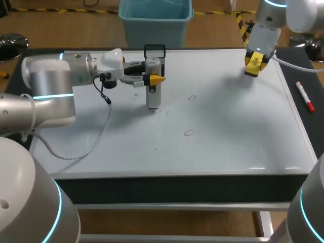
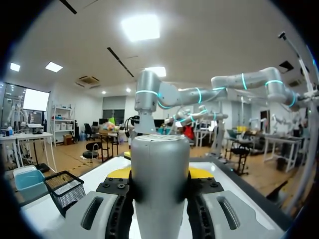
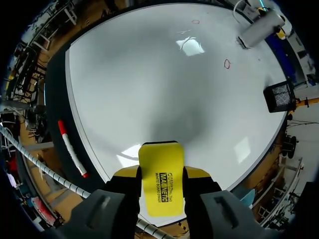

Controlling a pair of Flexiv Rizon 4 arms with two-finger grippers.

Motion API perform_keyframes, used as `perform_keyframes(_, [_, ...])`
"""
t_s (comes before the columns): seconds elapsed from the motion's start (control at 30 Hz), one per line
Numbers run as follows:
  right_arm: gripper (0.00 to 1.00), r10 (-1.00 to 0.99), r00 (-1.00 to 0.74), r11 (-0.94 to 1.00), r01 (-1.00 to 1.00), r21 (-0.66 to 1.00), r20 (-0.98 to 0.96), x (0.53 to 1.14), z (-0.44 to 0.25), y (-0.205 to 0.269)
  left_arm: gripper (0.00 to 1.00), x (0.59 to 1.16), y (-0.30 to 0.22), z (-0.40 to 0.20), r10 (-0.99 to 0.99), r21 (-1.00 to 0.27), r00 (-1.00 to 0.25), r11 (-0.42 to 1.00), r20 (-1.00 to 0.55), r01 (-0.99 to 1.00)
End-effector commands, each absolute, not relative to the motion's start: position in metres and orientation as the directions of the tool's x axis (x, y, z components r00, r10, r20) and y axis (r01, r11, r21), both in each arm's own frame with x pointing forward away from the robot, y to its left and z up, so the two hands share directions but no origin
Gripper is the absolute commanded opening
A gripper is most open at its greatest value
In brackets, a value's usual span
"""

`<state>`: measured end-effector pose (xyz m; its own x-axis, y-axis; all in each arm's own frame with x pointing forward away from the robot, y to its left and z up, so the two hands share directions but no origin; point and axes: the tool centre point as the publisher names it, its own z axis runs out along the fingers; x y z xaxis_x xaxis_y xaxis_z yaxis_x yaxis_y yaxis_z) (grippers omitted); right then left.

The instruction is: Pick up the inspection probe, press it on each red-marked spot on the whiteboard one by one, put down the probe, pick up the eraser, and wipe off all the red marks.

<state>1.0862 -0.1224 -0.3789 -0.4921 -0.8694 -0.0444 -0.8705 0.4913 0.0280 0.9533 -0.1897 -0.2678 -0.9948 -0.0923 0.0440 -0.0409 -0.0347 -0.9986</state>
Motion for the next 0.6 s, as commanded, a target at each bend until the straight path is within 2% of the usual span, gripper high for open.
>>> perform_keyframes(0.03, [0.00,-0.870,-0.491,0.490,-0.871,0.026,-0.043,1.0861,-0.3780,-0.1231,0.00,0.9542,-0.1888,-0.2719,-0.085,-0.998,-0.995,-0.039,0.049,-0.046])
perform_keyframes(0.6, [0.00,-0.870,-0.491,0.490,-0.871,0.026,-0.043,1.0861,-0.3780,-0.1231,0.00,0.9544,-0.1879,-0.2817,-0.075,-0.997,-0.995,-0.044,0.063,-0.060])
